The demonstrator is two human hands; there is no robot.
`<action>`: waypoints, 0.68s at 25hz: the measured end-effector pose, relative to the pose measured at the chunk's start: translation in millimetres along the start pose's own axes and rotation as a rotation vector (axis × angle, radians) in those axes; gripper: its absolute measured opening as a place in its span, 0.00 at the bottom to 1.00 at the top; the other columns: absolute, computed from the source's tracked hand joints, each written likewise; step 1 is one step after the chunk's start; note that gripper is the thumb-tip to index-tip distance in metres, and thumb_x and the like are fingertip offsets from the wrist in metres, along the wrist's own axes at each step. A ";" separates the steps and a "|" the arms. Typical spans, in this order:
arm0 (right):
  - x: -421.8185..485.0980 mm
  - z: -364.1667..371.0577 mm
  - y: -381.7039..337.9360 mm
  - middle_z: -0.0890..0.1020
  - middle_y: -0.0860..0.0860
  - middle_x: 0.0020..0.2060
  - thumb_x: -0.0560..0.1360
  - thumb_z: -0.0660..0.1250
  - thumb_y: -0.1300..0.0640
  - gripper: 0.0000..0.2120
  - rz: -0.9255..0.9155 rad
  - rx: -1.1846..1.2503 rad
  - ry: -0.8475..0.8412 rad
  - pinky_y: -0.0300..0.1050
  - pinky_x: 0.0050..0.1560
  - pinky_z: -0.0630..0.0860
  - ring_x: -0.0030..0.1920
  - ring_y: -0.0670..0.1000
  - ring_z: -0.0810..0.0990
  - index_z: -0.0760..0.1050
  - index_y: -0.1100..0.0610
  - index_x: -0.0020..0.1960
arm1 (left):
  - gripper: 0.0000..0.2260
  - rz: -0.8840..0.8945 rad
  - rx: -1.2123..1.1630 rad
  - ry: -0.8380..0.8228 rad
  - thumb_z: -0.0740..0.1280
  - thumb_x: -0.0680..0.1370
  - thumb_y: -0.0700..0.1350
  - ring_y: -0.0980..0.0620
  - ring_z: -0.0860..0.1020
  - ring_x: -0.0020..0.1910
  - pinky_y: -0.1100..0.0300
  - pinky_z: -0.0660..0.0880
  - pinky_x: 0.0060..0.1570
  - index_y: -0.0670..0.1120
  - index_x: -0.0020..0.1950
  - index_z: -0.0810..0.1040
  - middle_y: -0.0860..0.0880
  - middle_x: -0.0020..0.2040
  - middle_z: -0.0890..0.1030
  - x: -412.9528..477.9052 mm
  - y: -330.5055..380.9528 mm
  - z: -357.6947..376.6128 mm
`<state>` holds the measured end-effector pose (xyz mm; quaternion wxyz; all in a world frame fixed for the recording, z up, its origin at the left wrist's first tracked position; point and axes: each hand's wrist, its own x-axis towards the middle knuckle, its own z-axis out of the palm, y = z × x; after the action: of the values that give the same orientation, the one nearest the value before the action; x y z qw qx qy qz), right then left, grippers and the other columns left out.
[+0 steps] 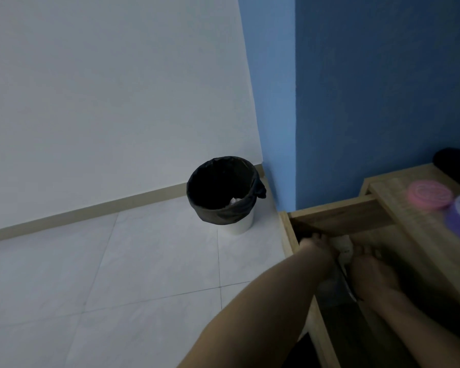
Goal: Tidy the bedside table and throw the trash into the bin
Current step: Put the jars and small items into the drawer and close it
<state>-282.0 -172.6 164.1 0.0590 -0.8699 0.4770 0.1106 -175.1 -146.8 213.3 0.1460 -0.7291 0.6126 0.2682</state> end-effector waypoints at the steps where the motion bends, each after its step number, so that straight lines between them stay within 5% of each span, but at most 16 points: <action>1: -6.9 -9.8 -4.5 0.69 0.53 0.65 0.76 0.59 0.53 0.22 -0.058 0.003 0.107 0.46 0.61 0.70 0.65 0.53 0.69 0.59 0.54 0.67 | 0.23 0.030 0.020 0.036 0.64 0.78 0.41 0.40 0.64 0.71 0.46 0.66 0.67 0.41 0.72 0.64 0.39 0.72 0.64 -5.0 0.4 -7.3; 3: -22.9 -39.6 -9.2 0.72 0.52 0.61 0.72 0.65 0.52 0.22 -0.014 0.017 0.238 0.47 0.57 0.72 0.62 0.52 0.71 0.65 0.54 0.64 | 0.15 0.086 -0.006 0.164 0.64 0.78 0.41 0.41 0.71 0.66 0.48 0.71 0.63 0.40 0.64 0.72 0.40 0.65 0.73 -11.1 1.7 -18.5; 6: -38.9 -68.2 3.5 0.82 0.60 0.45 0.53 0.79 0.60 0.25 -0.032 0.114 0.328 0.54 0.43 0.79 0.47 0.60 0.81 0.78 0.64 0.49 | 0.10 0.131 -0.151 0.298 0.61 0.77 0.39 0.41 0.77 0.57 0.49 0.74 0.57 0.37 0.55 0.76 0.38 0.57 0.78 -19.7 15.8 -36.2; 10: -52.4 -102.8 42.0 0.78 0.63 0.56 0.68 0.67 0.63 0.21 -0.061 0.319 0.505 0.56 0.55 0.74 0.57 0.63 0.77 0.74 0.66 0.59 | 0.15 0.212 -0.454 0.517 0.61 0.75 0.38 0.38 0.74 0.59 0.47 0.73 0.57 0.37 0.61 0.71 0.37 0.62 0.73 -28.4 57.7 -51.0; 13: -55.7 -113.0 89.4 0.78 0.62 0.51 0.67 0.51 0.55 0.23 0.004 0.355 0.690 0.55 0.51 0.74 0.52 0.63 0.76 0.74 0.65 0.55 | 0.24 0.256 -0.584 0.525 0.64 0.74 0.37 0.42 0.69 0.66 0.48 0.71 0.64 0.44 0.70 0.64 0.41 0.70 0.65 -30.9 89.8 -59.0; 17: -54.8 -124.3 148.6 0.76 0.68 0.46 0.63 0.59 0.59 0.20 0.300 0.300 0.706 0.57 0.44 0.73 0.48 0.67 0.75 0.74 0.69 0.51 | 0.29 0.309 -0.457 0.524 0.67 0.75 0.46 0.43 0.61 0.72 0.47 0.63 0.70 0.46 0.74 0.61 0.44 0.74 0.62 -10.3 124.8 -67.7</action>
<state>-418.8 -233.6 298.5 0.0011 -0.7569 0.6004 -0.2582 -283.0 -200.9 288.7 -0.2241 -0.6858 0.6562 0.2211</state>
